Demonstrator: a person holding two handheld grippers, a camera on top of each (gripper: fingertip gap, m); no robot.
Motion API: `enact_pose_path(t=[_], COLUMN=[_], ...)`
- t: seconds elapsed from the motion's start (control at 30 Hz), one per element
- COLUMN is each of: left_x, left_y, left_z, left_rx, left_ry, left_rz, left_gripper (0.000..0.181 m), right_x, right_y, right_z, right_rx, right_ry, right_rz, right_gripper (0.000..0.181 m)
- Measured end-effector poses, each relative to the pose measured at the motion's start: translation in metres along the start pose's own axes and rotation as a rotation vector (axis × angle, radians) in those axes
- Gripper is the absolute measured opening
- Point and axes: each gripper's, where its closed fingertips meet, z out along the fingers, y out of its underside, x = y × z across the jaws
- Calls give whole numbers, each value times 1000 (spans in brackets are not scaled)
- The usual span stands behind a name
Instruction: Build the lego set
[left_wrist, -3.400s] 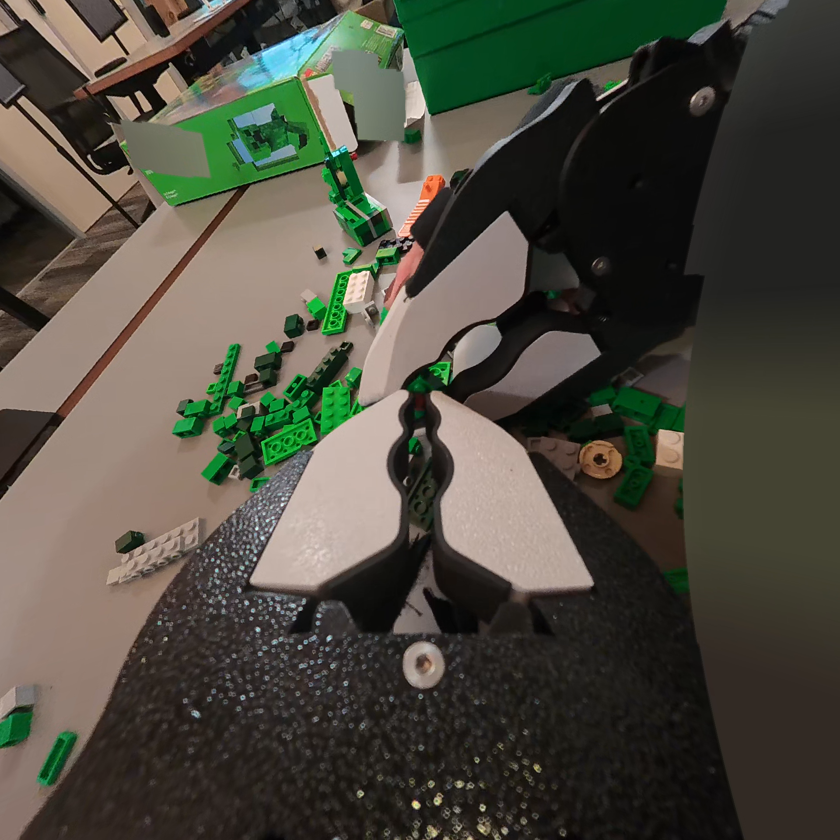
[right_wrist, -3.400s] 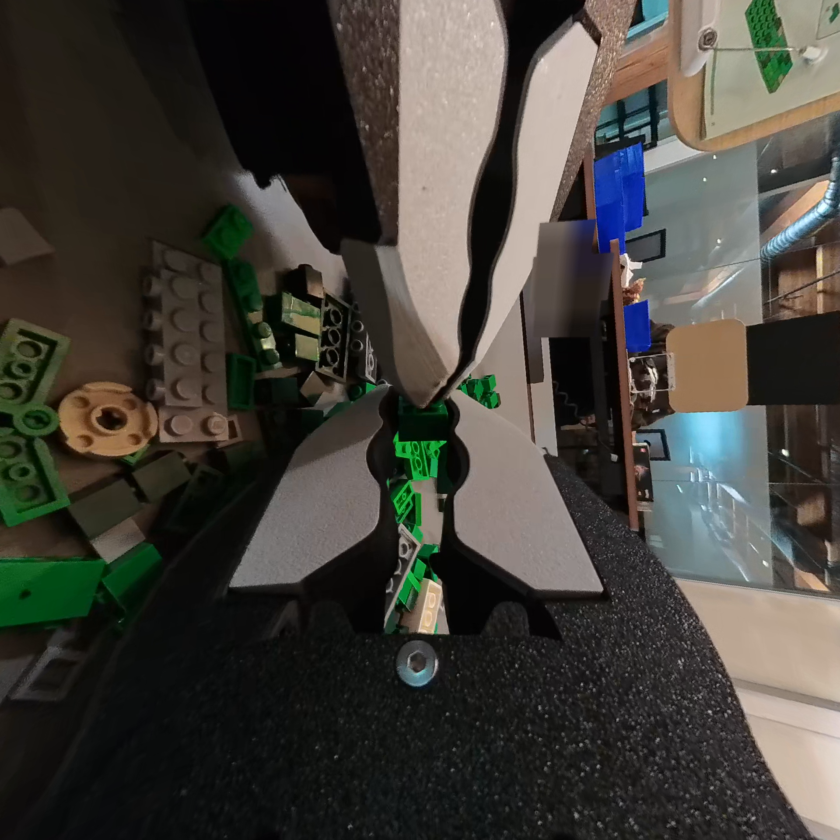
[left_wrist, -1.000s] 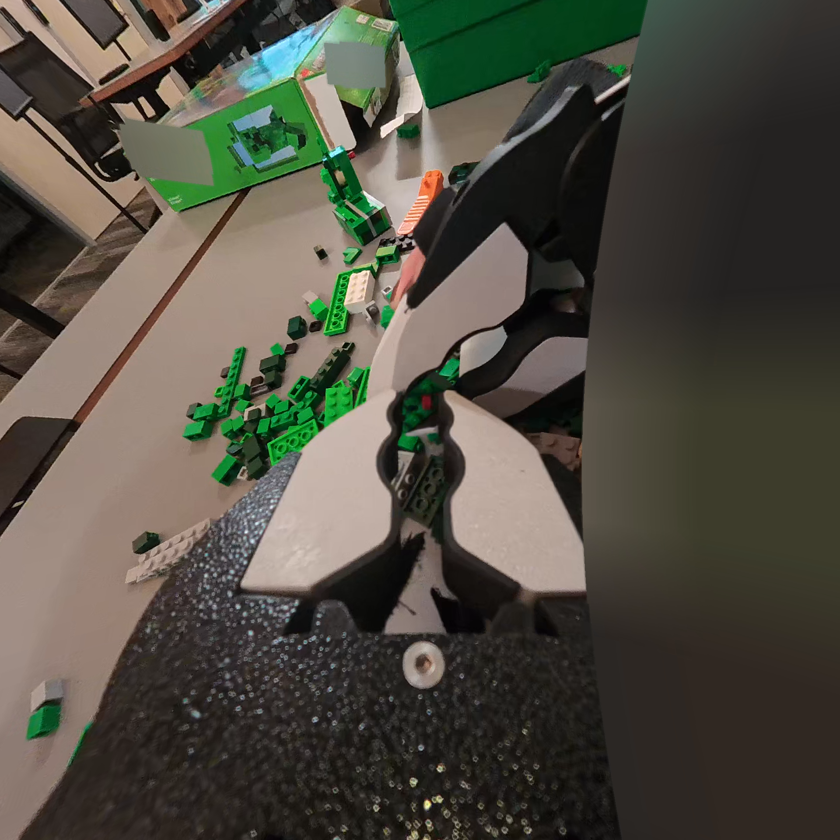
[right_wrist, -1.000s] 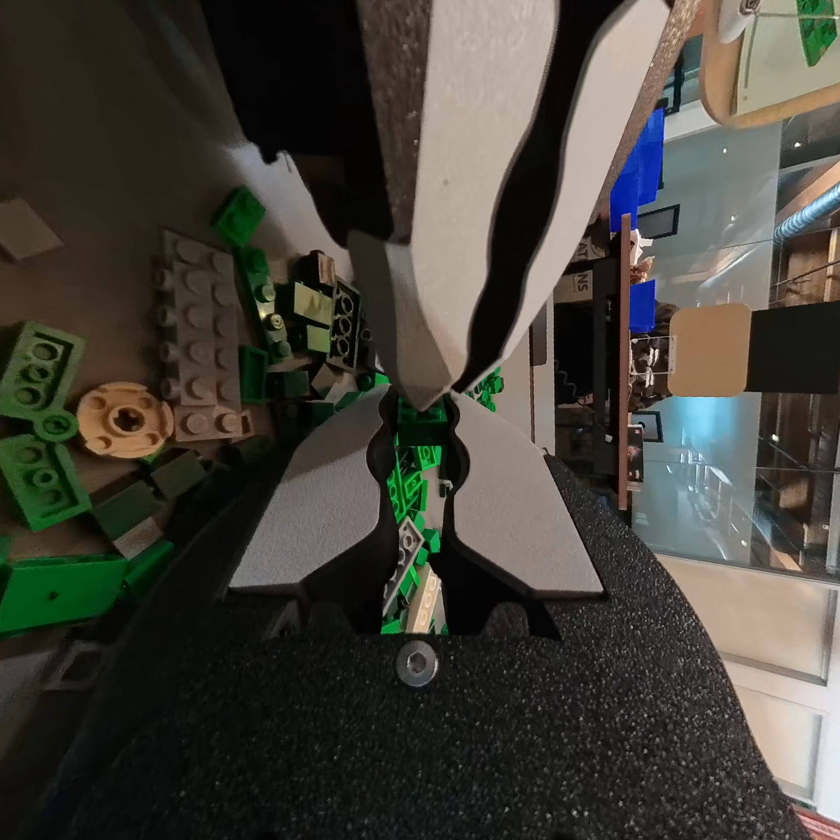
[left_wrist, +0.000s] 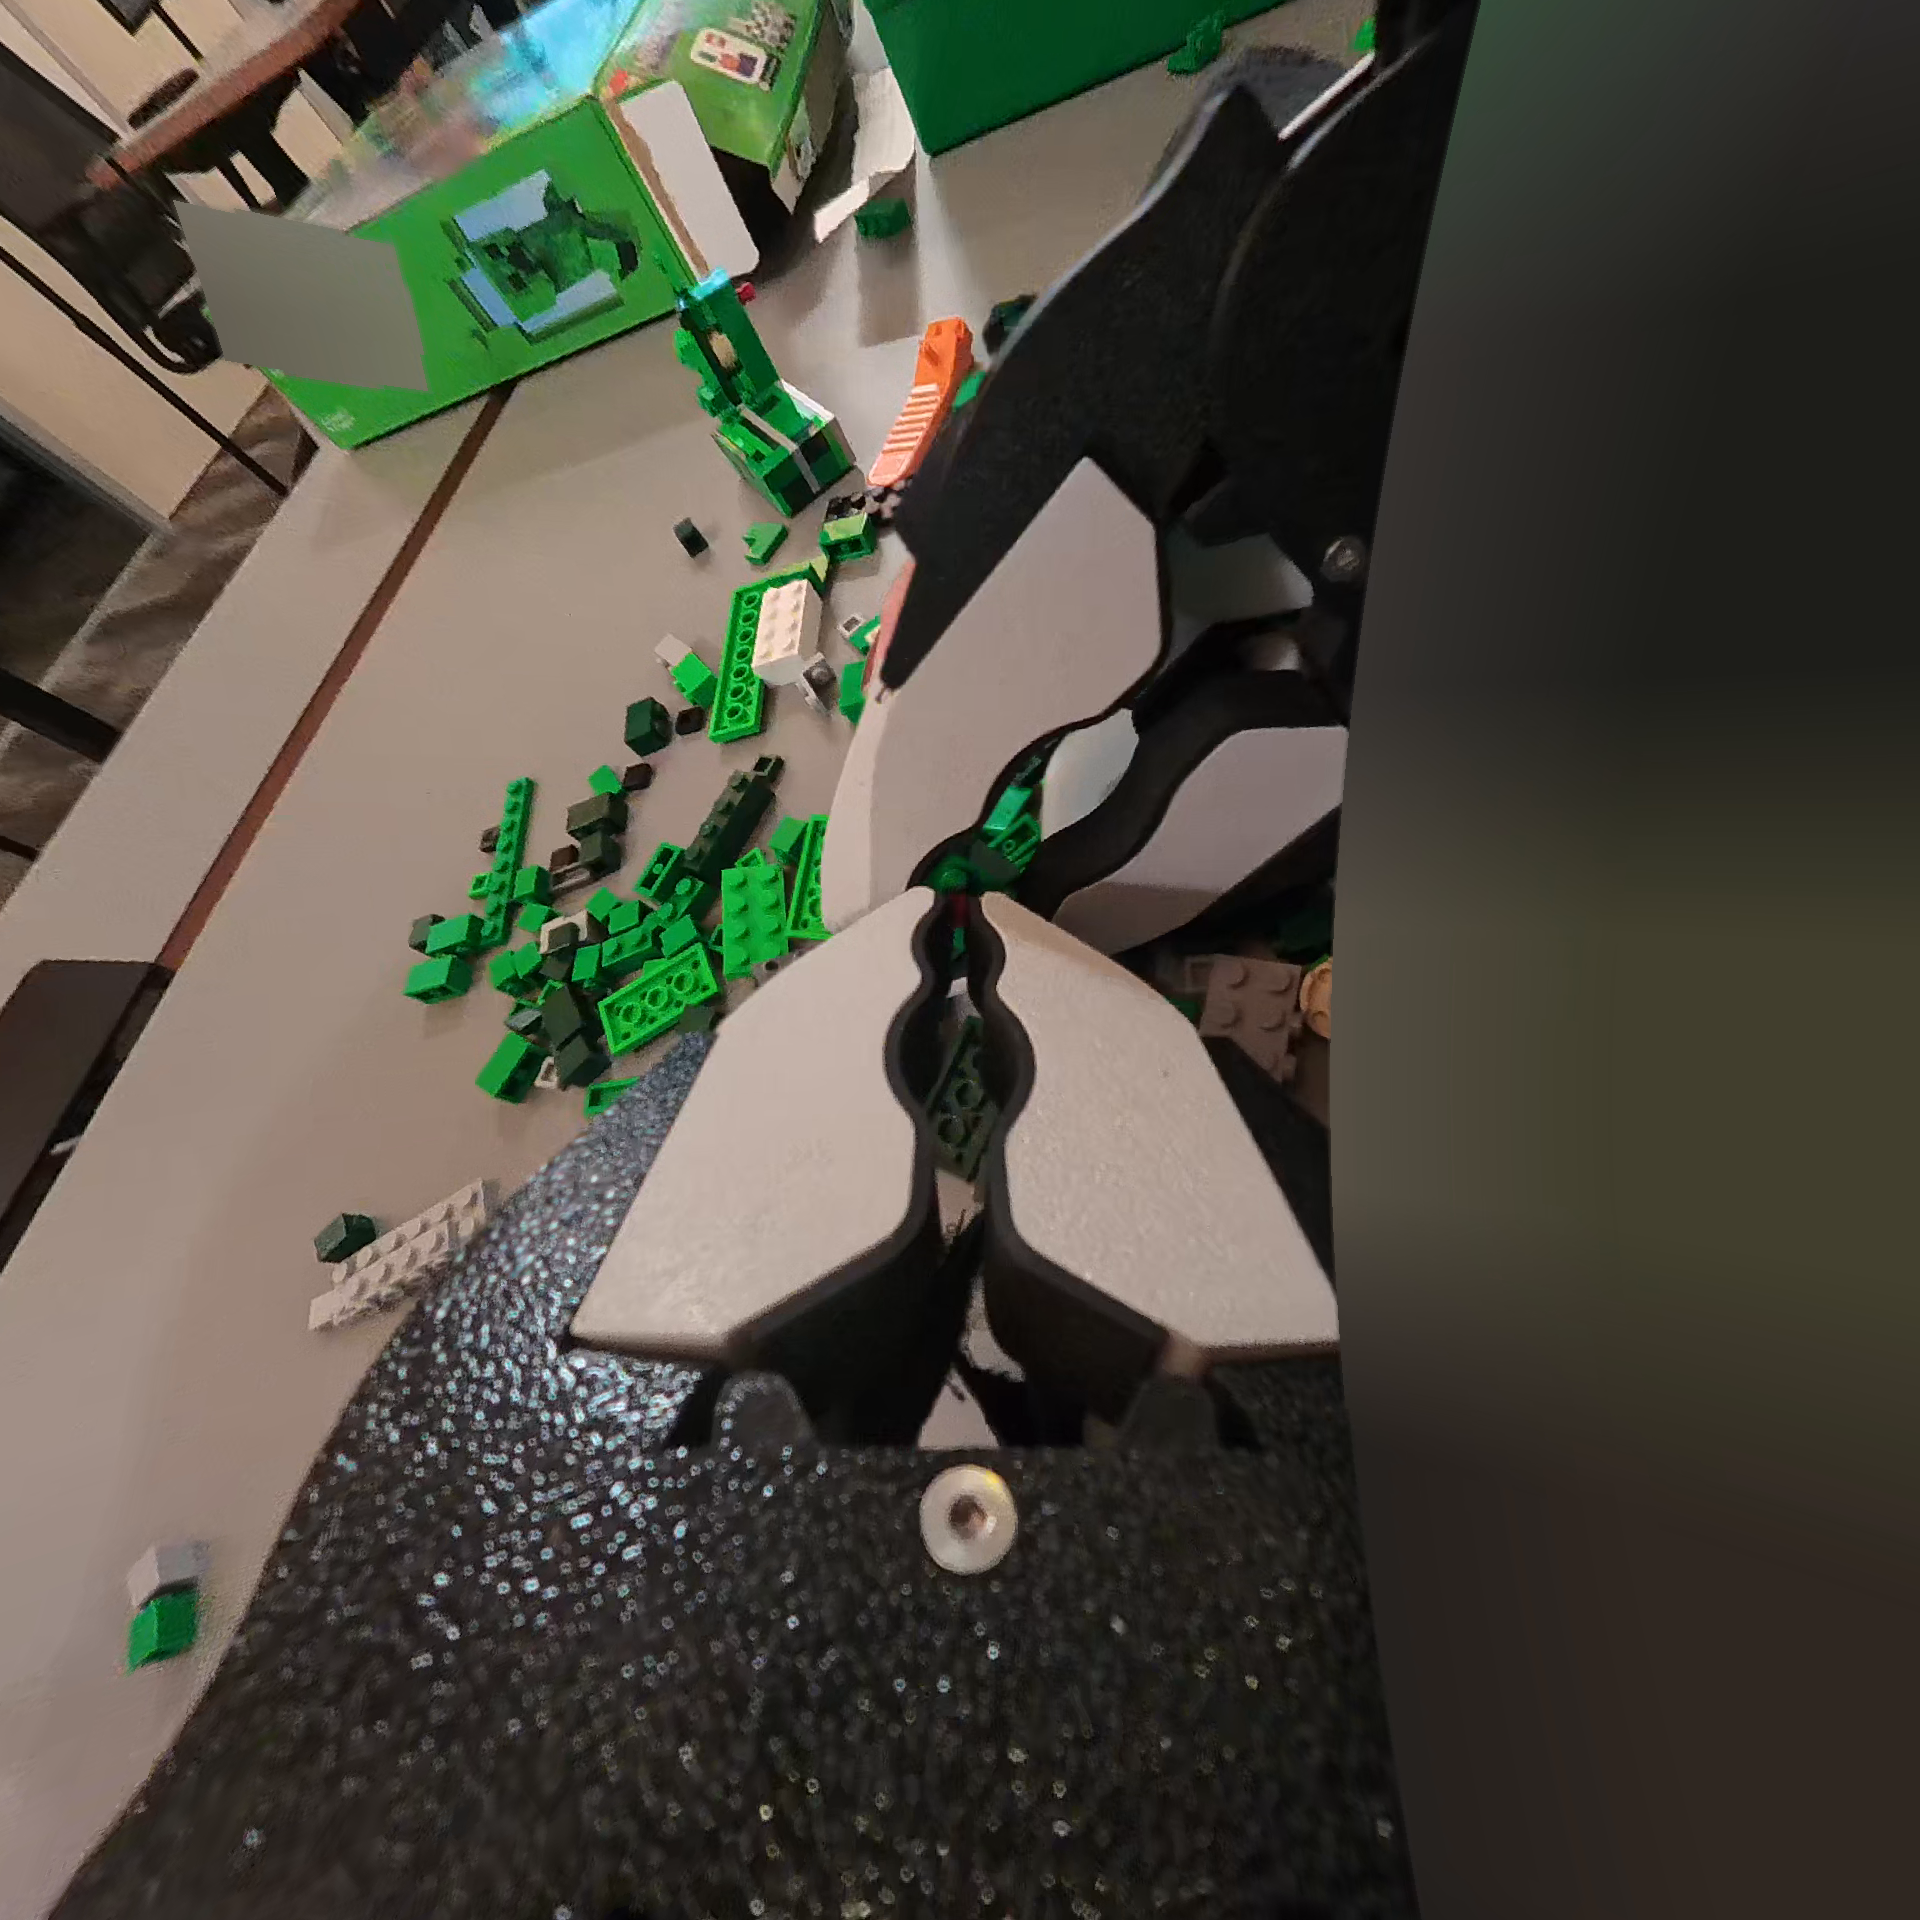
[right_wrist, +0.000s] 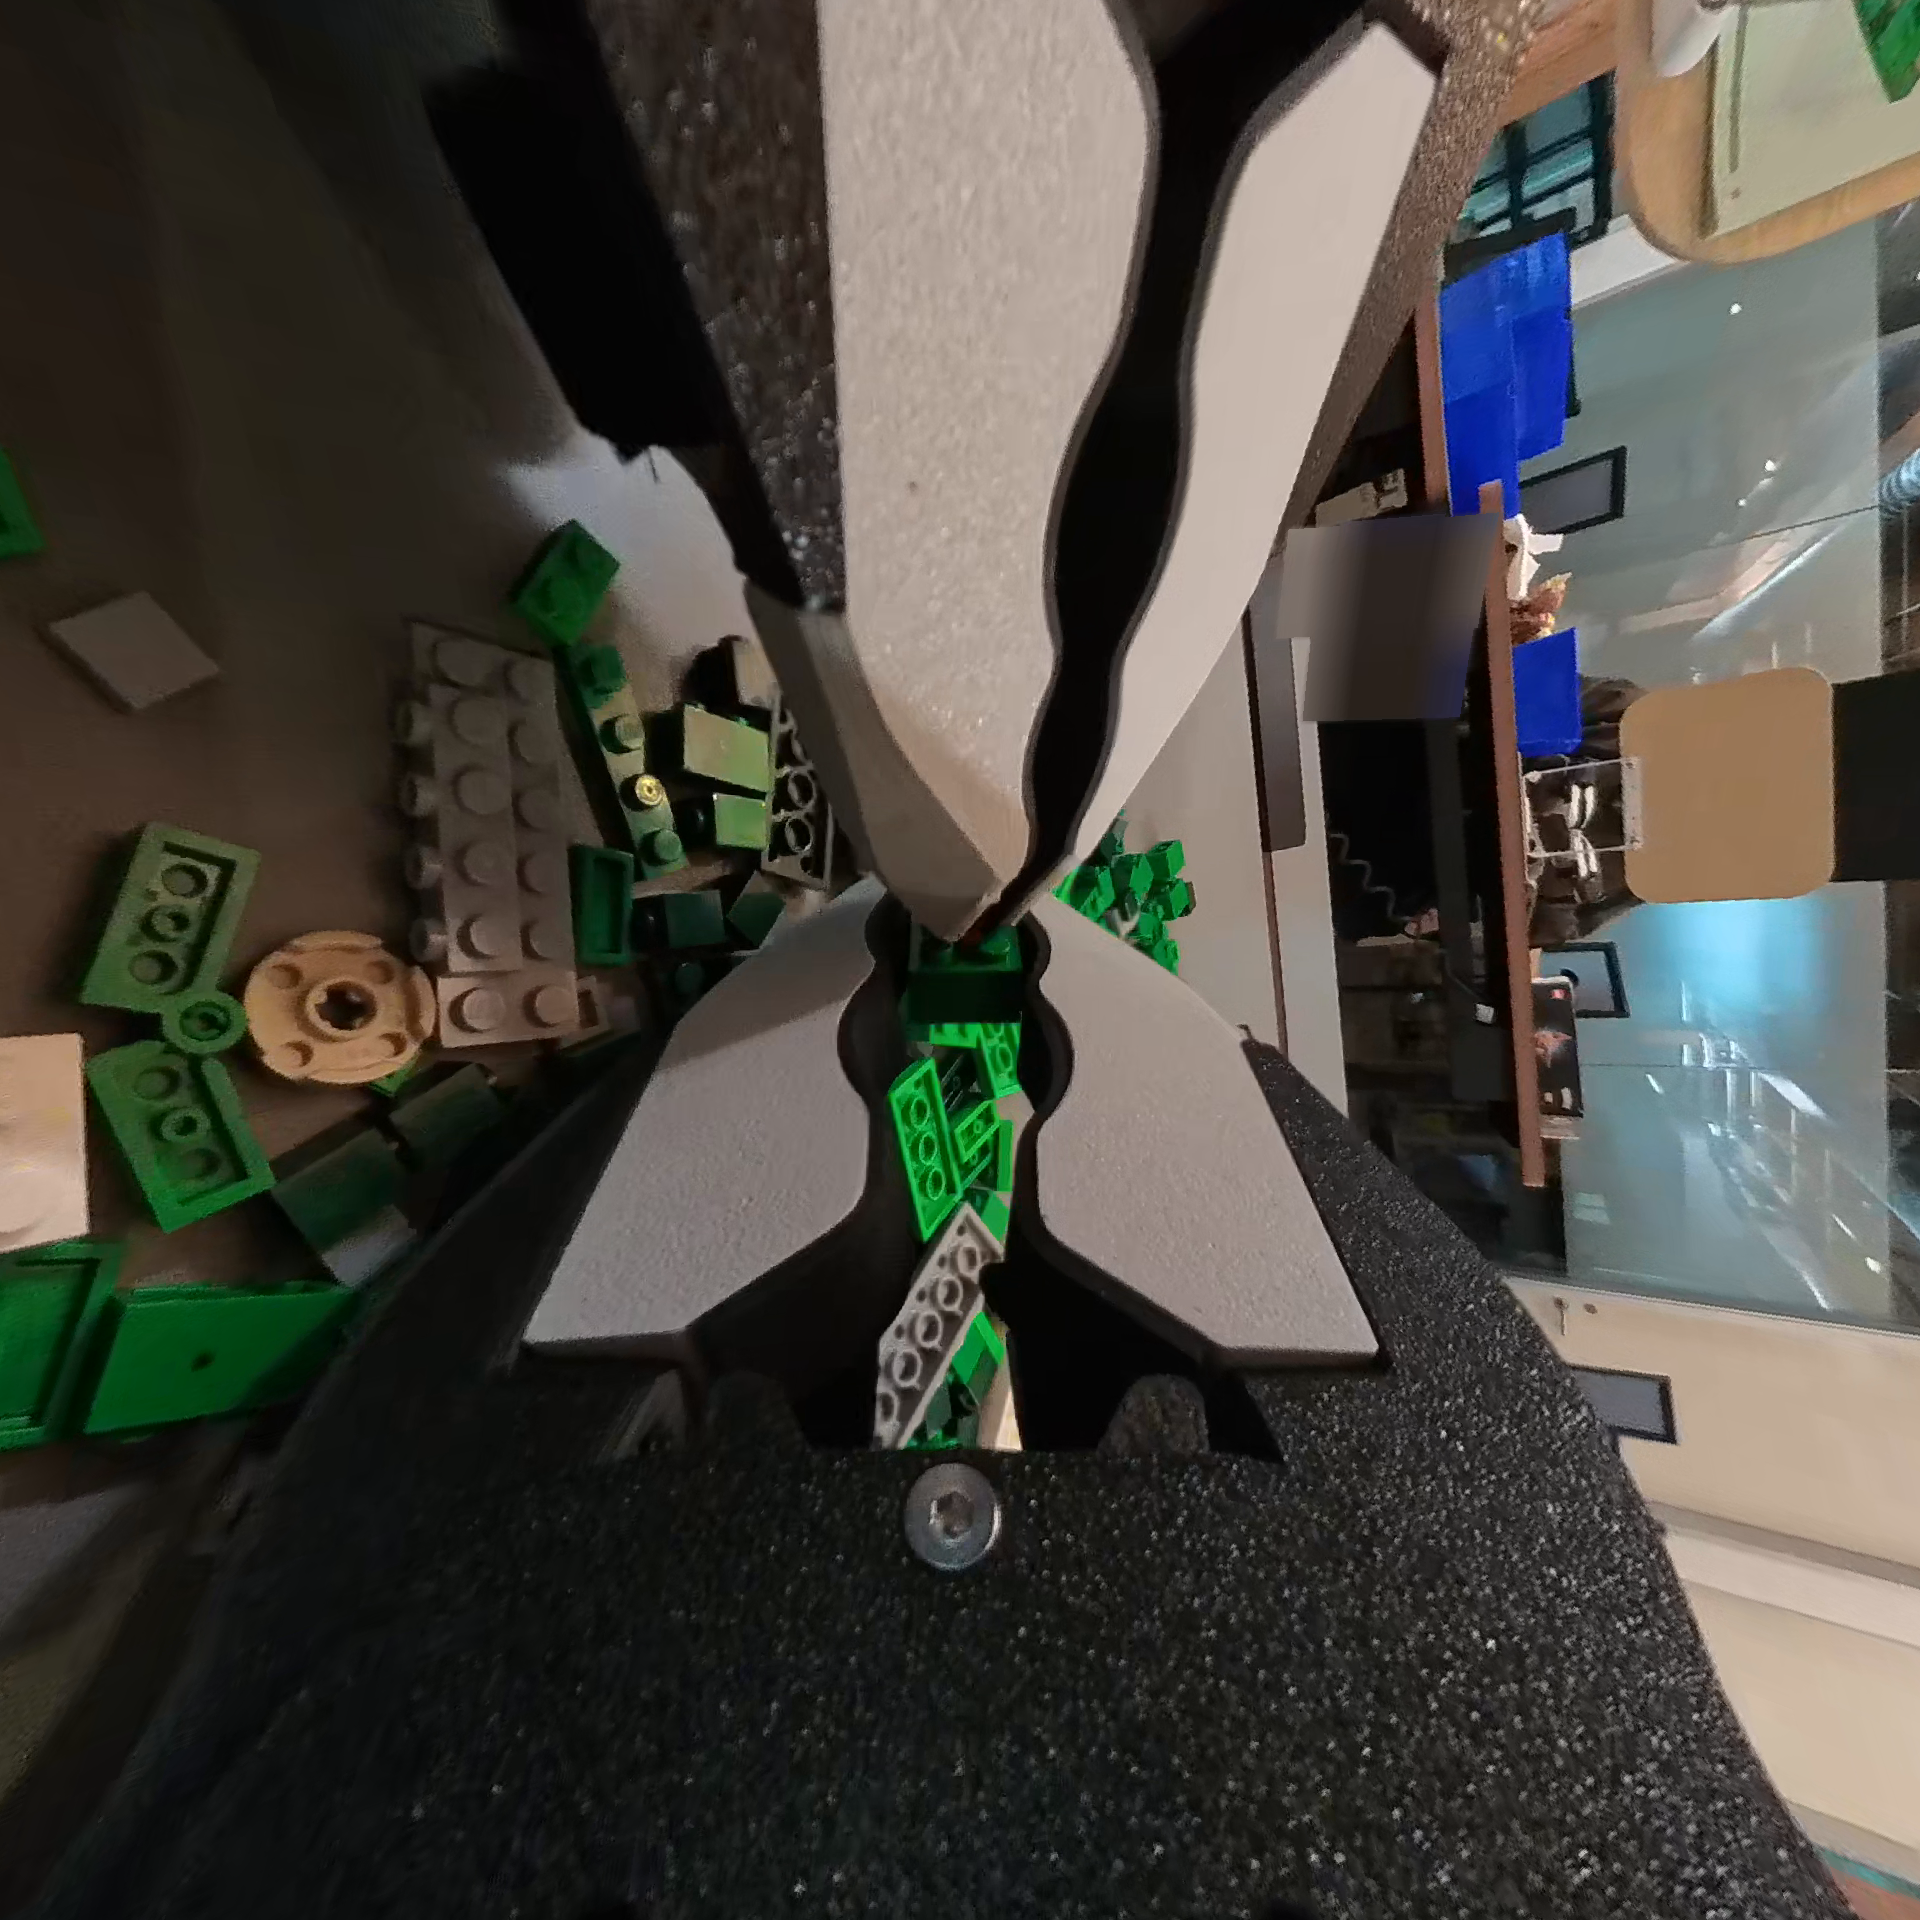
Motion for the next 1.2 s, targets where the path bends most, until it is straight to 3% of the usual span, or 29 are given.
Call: enact_pose_path(t=[0.47, 0.57, 0.67, 0.77, 0.9, 1.0, 1.07, 1.1, 1.2], left_x=[-2, -10, -17, -9, -12, -13, -18, -24, -32], left_y=[0, 8, 1, 10, 13, 16, 12, 10, 7], left_z=[-6, -10, -14, -4, 0, 0, -2, -4, -8], left_rx=[14, -21, 81, 7, 18, 9, 40, 61, 96], left_ry=[28, -11, 26, 10, -48, -54, -93, -135, -177], left_rz=[-54, -43, -201, -107, -48, -43, -37, -40, -70], left_gripper=[1, 0, 0, 0, 0, 1, 11, 28, 35], right_x=[3, 8, 15, 9, 17, 6, -1, -3, -4], right_y=[-2, 18, 14, 10, 10, 9, 8, 8, 8], right_z=[-2, -1, -3, 1, -3, -2, -2, -3, -5], right_rx=[19, -50, -7, -25, -5, -4, 8, 14, 25], right_ry=[29, 45, 41, 40, 64, -12, -74, -103, -168], right_rz=[-7, -2, 84, 9, 11, 15, 54, 88, 191], right_gripper=[18, 18, 18, 18, 18, 18, 18, 18, 24])
